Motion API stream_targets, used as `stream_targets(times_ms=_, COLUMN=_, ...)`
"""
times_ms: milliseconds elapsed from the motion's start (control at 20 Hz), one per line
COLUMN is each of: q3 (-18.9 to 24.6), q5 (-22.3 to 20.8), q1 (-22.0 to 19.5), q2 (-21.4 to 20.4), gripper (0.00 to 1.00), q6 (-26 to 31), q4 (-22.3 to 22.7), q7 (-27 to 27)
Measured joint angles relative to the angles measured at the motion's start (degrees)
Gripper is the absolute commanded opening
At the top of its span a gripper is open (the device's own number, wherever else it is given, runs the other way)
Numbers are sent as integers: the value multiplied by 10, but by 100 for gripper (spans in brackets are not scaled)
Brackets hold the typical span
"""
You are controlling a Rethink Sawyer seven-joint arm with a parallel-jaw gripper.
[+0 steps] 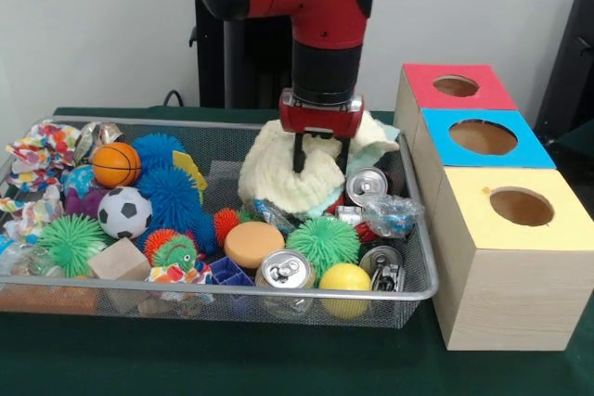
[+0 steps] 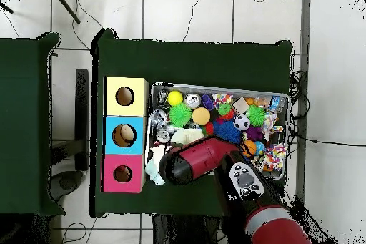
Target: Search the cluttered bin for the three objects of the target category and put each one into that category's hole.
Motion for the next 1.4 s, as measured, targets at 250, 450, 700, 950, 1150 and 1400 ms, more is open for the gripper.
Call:
stream_targets(times_ms=250, q3=5, q5=-31, q1=-6, q2=9, gripper=100, q6=-20, q4=0, q7=0)
stream_targets(times_ms=450, q3=5, q5=-38, q1=-4, q2=8, gripper=100, q6=-20, q4=0, q7=0)
stream_targets(times_ms=700, q3=16, q5=-46, q1=-15, q2=3, gripper=100, q6=-17, q4=5, q7=-2)
stream_targets(times_ms=950, q3=49, q5=-46, q1=-66, q2=-10, gripper=100, q6=21, q4=14, q7=-25)
stream_targets(times_ms=1150, q3=60, q5=-53, q1=-114, q2=-23, gripper=100, q6=70, q4=14, q7=-75)
stream_targets(times_ms=1400, q3=60, q5=-80, q1=-144, q2=-32, gripper=100, q6=94, q4=13, q7=-135)
